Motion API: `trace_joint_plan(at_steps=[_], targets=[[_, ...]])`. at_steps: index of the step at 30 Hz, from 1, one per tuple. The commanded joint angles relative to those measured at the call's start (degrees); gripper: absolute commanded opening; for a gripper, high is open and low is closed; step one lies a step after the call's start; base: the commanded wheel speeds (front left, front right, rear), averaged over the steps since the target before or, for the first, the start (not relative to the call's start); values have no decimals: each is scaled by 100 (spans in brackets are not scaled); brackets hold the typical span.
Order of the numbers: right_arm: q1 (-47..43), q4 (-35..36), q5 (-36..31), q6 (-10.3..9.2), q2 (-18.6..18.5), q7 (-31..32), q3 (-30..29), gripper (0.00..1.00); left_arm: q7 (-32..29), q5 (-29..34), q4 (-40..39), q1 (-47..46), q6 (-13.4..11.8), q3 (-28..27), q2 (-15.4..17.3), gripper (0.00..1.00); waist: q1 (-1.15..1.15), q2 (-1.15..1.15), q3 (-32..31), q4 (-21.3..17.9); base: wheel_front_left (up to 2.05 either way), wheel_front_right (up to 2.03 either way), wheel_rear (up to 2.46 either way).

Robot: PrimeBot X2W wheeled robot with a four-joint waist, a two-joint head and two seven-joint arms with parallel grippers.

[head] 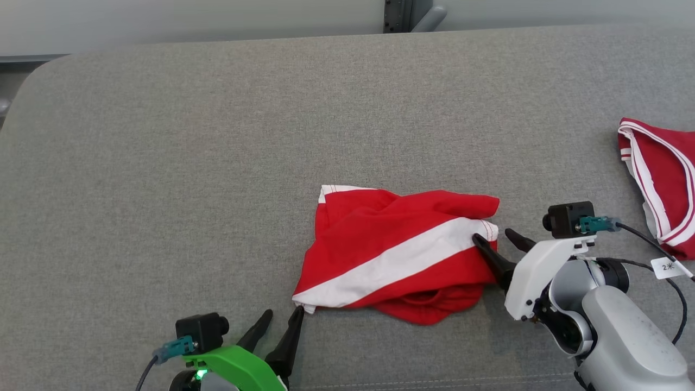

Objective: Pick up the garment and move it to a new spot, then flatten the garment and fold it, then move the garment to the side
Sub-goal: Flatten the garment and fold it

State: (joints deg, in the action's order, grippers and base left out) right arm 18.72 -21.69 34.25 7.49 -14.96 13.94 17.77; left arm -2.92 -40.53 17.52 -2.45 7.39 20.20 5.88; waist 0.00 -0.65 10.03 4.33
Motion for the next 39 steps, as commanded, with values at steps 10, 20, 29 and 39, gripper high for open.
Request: trace_joint_plan(at_steps=[10,20,29,39], targets=[[414,-512,202,-1,-52,-266,447,100,75,-316,294,-404,11,356,162,100,0,65,-4,-10,0,0,0],[593,-803,411,-1,-107,-468,718,16,126,-494,425,-495,11,555,216,100,0,65,20,11,0,0,0],[673,-963,583,-1,-174,-597,902,0,-20,-884,344,-544,12,753,246,100,0,65,27,27,0,0,0],[777,-1065,668,-2,-273,-800,993,0,13,-1272,307,-622,12,888,369,100,0,65,39,12,0,0,0]])
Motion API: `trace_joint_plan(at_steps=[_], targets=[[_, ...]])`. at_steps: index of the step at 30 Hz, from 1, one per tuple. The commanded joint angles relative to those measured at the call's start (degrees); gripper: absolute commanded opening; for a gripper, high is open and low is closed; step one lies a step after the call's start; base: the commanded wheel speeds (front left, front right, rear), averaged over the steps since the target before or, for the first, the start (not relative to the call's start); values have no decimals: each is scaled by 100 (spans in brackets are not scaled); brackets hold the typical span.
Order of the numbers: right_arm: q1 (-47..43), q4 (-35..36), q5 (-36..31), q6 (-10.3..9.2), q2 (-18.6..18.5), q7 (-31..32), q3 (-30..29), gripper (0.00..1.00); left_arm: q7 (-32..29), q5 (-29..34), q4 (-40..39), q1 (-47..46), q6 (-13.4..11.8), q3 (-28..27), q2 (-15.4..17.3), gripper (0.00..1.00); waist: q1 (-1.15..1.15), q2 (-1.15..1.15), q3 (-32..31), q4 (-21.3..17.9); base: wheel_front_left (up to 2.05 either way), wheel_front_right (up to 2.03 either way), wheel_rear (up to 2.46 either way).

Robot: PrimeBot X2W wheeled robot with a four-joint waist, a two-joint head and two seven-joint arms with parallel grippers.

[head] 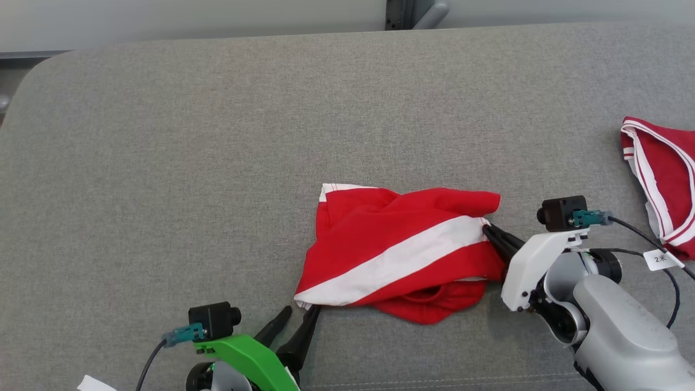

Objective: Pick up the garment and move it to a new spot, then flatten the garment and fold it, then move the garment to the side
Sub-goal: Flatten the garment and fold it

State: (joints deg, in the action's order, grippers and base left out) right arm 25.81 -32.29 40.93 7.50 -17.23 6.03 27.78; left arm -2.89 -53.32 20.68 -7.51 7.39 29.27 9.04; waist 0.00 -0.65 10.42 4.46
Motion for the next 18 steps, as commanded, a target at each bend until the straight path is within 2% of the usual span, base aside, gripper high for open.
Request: trace_joint_plan(at_steps=[1,17,18], targets=[[78,-39,-10,-3,-64,-51,-36,0,25,6,13,-133,12,10,67,100,0,65,6,-1,0,0,0],[292,-327,-133,-3,-62,-335,-93,0,218,-440,395,-526,12,660,124,100,0,65,9,-67,0,0,0],[293,-333,-131,-3,-60,-347,-90,0,265,-476,406,-558,12,702,138,78,0,65,9,-69,0,0,0]])
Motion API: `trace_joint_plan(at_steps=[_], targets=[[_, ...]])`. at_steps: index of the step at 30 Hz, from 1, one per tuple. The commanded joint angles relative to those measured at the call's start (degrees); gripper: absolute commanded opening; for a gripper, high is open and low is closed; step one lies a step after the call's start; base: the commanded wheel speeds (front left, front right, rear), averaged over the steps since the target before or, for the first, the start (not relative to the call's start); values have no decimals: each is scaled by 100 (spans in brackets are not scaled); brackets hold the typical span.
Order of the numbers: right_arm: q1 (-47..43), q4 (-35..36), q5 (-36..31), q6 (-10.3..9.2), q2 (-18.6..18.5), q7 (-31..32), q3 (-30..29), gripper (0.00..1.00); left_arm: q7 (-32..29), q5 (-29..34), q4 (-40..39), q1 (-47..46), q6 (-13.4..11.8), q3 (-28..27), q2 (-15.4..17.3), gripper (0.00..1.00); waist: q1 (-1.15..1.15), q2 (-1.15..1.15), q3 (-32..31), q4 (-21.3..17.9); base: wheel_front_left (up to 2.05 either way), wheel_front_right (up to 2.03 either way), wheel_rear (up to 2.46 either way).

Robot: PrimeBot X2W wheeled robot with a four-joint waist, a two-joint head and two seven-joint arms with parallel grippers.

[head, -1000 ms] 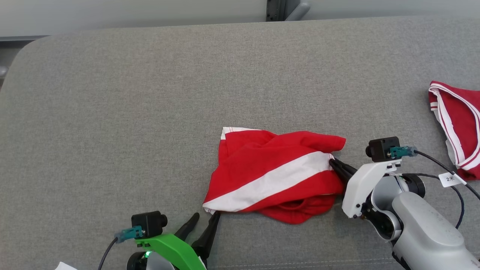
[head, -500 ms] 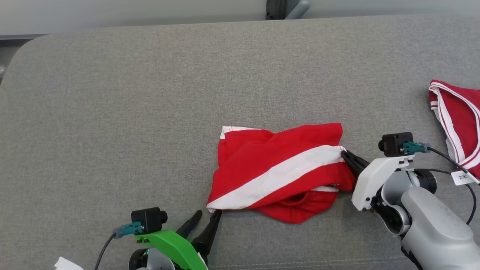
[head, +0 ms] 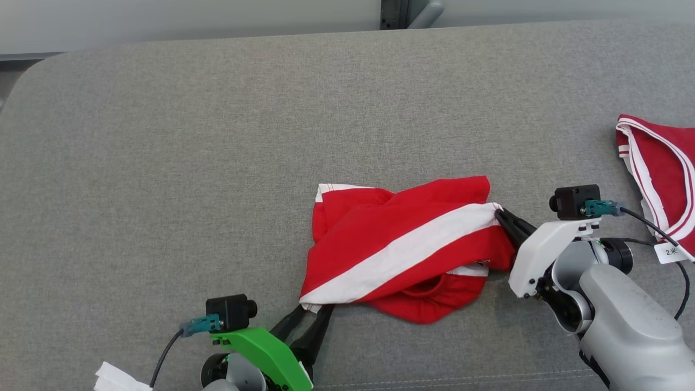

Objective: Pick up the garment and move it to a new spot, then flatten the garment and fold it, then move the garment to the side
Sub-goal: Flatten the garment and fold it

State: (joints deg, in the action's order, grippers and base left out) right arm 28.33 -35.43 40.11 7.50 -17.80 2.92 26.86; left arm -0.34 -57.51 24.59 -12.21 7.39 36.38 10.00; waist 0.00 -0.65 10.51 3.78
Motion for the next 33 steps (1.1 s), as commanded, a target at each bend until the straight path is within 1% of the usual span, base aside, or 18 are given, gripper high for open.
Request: trace_joint_plan(at_steps=[1,2,3,6,9,11,14,18,21,22,23,26,28,29,31,33], targets=[[45,-23,-48,-2,-8,-53,5,0,51,-83,26,-115,12,35,58,48,0,65,0,-1,0,0,0],[50,-24,-47,-3,-18,-61,3,0,102,-84,30,-147,12,85,80,27,0,65,0,-2,0,0,0],[53,-23,-45,-3,-31,-71,-1,0,145,-95,26,-180,12,148,102,0,0,65,-4,-3,0,0,0],[51,39,-52,-3,-97,-139,-25,0,192,-178,-60,-252,12,353,227,0,0,65,-38,-1,0,0,0],[49,273,69,-2,-205,-185,-95,0,161,-350,-488,-319,12,498,472,0,0,65,-93,-6,0,0,0],[22,578,220,-3,-310,-151,-178,0,51,-520,-1018,-330,12,602,791,0,0,65,-158,-19,0,0,0],[-41,1180,480,-3,-575,-59,-380,0,-200,-754,-2003,-344,12,640,1404,0,0,65,-248,-55,0,0,0],[-121,2117,799,-3,-946,143,-898,0,-642,-1005,-3358,-514,12,440,2248,0,0,65,-276,-116,0,0,0],[-6,2784,954,-5,-1143,426,-1328,0,-1120,-1173,-4170,-819,-27,223,2790,0,0,65,-144,-206,0,0,0],[72,2986,1009,-5,-1173,544,-1466,0,-1298,-1264,-4395,-973,-39,155,2913,0,0,65,-71,-239,0,0,0],[72,2986,1009,-5,-1173,544,-1466,0,-1298,-1264,-4395,-973,-39,155,2913,0,0,65,-71,-239,0,0,0],[458,3415,1035,-5,-1263,920,-1849,0,-1912,-1475,-4796,-1674,-122,-75,3212,0,0,65,238,-343,0,0,0],[840,3545,1111,-6,-1150,1143,-2062,0,-2346,-1544,-4834,-2271,-210,-199,3320,0,0,65,511,-424,0,0,0],[1075,3524,1059,-6,-1110,1219,-2189,0,-2565,-1548,-4760,-2601,-237,-234,3334,0,0,65,650,-454,0,0,0],[1589,3423,883,-6,-981,1377,-2263,0,-2912,-1421,-4456,-3300,-324,-303,3281,0,0,65,937,-530,0,0,0],[2112,3172,766,-6,-726,1488,-2302,0,-3156,-1285,-4047,-3963,-361,-288,3084,0,0,65,1207,-588,0,0,0]])
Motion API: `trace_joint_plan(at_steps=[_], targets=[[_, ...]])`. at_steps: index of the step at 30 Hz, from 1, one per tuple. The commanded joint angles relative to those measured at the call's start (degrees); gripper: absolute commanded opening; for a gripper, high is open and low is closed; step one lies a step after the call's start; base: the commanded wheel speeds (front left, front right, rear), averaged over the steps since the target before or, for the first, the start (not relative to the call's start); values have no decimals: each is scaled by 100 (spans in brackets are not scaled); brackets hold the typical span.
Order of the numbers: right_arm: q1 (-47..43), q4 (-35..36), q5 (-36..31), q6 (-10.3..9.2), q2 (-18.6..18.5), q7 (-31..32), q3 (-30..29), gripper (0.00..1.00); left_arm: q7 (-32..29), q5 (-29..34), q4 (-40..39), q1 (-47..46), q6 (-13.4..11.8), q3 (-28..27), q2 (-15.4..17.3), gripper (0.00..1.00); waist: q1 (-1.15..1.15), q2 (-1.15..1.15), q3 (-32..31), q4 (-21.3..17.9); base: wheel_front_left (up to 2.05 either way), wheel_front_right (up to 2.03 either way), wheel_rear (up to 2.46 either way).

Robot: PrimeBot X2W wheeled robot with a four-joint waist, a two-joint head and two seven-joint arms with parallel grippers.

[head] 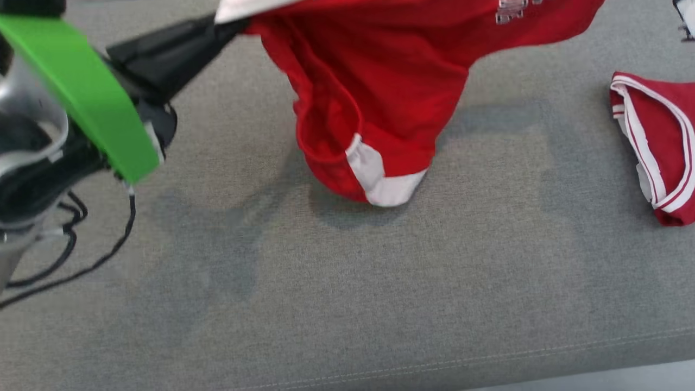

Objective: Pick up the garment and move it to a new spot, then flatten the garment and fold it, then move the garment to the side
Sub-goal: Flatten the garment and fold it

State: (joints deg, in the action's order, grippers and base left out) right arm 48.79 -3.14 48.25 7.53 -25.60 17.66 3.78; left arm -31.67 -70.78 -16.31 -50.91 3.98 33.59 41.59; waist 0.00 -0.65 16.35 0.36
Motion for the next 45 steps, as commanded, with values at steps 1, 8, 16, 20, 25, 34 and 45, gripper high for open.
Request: trace_joint_plan(at_steps=[1,8,16,20,25,34,45], targets=[[343,-220,-154,-9,162,41,-3,0,-79,115,306,-421,-58,-11,-216,0,0,65,747,-264,0,0,0],[2735,-2199,-1424,-10,1544,-1084,-763,0,868,1970,2920,-2841,9,199,-1119,0,0,65,1628,-450,0,0,0],[3858,-3354,-1744,-9,2231,-2651,-683,0,3398,3586,4946,-3930,130,558,-1703,0,0,65,2145,-759,0,0,0],[2869,-3103,-1394,-7,2157,-2966,31,0,4146,3700,5478,-3361,306,1000,-1799,0,0,65,2135,-810,0,0,0],[748,-2107,-755,-4,1536,-3139,737,0,4601,3533,5130,-2030,350,1609,-1550,0,0,65,1887,-823,0,0,0],[-2263,-892,-127,-9,669,-3121,694,0,4660,3159,3812,592,128,2123,-882,0,0,65,1113,-635,0,0,0],[-4532,-755,-480,-33,452,-3006,233,0,4667,2607,2400,3765,-1356,2091,-553,0,0,65,-134,-265,0,0,0]])
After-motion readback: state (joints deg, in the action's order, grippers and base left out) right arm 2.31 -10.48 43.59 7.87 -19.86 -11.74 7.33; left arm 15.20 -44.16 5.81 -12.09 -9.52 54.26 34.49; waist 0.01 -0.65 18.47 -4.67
